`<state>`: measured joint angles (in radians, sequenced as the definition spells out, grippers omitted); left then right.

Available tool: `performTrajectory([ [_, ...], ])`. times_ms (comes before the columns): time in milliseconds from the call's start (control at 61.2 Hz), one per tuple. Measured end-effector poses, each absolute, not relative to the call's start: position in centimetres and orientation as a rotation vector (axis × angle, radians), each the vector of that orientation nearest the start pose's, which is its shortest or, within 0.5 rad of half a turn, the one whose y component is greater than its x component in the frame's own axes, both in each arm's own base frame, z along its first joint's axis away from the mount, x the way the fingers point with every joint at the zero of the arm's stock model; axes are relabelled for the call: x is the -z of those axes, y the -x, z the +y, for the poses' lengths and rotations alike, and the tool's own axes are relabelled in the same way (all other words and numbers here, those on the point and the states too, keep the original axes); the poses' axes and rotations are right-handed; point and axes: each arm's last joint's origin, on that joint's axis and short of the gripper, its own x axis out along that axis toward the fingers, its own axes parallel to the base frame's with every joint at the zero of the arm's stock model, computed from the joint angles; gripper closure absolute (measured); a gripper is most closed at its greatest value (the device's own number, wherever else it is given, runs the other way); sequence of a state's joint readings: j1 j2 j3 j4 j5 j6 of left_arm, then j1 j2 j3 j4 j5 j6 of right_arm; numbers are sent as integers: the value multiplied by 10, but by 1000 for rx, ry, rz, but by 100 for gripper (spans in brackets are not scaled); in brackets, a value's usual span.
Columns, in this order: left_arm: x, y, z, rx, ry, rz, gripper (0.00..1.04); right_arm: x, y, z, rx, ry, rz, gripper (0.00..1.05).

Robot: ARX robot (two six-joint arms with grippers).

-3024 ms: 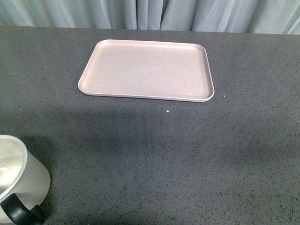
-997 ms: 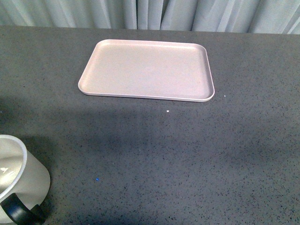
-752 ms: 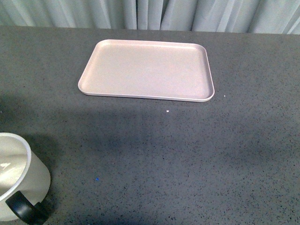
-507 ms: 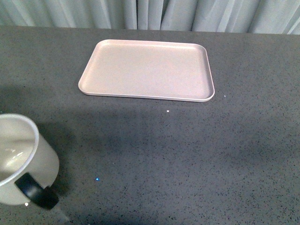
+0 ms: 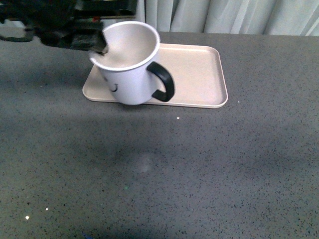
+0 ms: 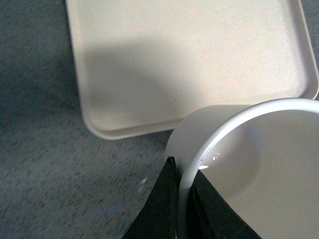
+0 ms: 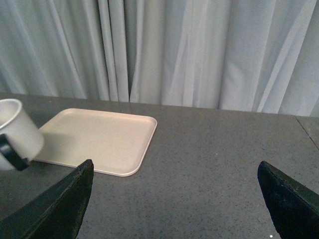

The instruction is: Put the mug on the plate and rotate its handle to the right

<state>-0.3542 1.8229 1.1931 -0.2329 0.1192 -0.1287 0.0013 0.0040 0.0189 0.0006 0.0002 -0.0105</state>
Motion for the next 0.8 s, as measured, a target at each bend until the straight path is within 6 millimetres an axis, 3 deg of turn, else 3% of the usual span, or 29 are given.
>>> performTrajectory([
  [82,-188,-374,-155,399,14,901,103,-170,-97,0,-1,10,-15,9],
  [212,-181,-395,-170,397,5,920,103,-170,-97,0,-1,10,-15,9],
  [523,-163,-422,-178,361,-3,961,103,-170,-97,0,-1,10,-15,9],
  [801,-157,-433,-182,338,-15,963,103,-170,-97,0,-1,10,-15,9],
])
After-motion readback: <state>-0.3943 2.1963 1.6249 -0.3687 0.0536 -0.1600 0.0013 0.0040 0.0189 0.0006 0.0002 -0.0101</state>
